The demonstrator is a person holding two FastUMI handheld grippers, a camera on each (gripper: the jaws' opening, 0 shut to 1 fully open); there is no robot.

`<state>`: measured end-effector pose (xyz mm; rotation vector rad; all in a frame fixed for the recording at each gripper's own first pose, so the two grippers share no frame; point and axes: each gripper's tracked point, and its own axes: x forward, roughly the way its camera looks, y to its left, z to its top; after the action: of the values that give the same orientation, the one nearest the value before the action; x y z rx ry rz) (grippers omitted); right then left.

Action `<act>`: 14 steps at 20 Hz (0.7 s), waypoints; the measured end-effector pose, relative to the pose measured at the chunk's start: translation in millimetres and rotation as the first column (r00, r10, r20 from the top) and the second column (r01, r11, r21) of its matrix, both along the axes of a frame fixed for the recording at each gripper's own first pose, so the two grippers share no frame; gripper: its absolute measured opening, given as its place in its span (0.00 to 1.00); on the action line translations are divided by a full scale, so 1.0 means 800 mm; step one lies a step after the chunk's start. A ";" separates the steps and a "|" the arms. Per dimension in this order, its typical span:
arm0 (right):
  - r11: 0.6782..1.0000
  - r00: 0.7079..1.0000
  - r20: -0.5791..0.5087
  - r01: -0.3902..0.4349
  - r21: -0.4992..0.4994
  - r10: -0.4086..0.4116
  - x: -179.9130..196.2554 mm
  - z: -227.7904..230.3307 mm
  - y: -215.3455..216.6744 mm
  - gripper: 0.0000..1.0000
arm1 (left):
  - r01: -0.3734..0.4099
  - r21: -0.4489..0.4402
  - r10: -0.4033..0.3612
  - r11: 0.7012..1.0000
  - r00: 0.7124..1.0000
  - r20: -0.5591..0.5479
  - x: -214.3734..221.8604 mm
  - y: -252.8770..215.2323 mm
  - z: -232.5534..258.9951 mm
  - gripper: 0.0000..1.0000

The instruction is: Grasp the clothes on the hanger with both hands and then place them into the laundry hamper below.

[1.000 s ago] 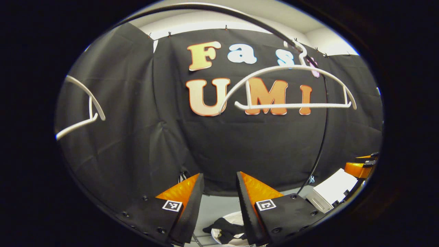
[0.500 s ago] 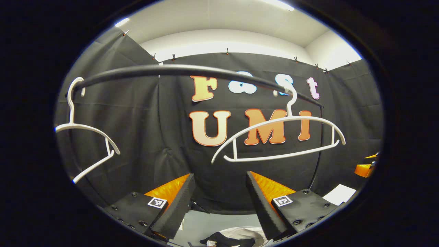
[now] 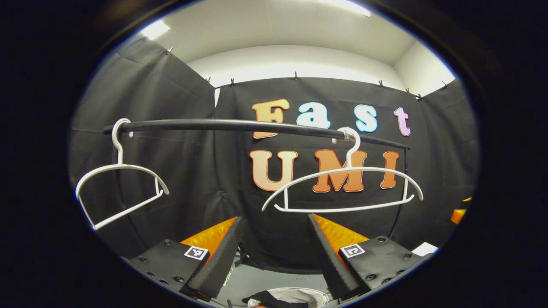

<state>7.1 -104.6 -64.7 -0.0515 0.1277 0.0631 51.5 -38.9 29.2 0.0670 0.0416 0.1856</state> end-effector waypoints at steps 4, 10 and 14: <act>1.000 1.000 0.019 -0.017 0.000 0.017 -0.001 0.009 -0.016 1.00 | -0.049 0.020 0.049 0.999 0.999 0.024 -0.012 0.001 0.012 0.96; 0.999 0.999 0.035 -0.034 0.003 0.034 0.001 0.018 -0.015 1.00 | -0.081 0.012 0.080 0.997 0.996 0.049 -0.029 0.006 0.027 0.96; 1.000 0.999 0.048 -0.026 -0.006 0.026 0.002 0.024 -0.009 0.94 | -0.083 0.010 0.082 0.997 0.995 0.049 -0.034 0.016 0.031 0.96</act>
<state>8.9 -111.6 -45.8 -0.0597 0.0795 0.0877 24.1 -26.1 53.8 0.0724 -0.0052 0.2701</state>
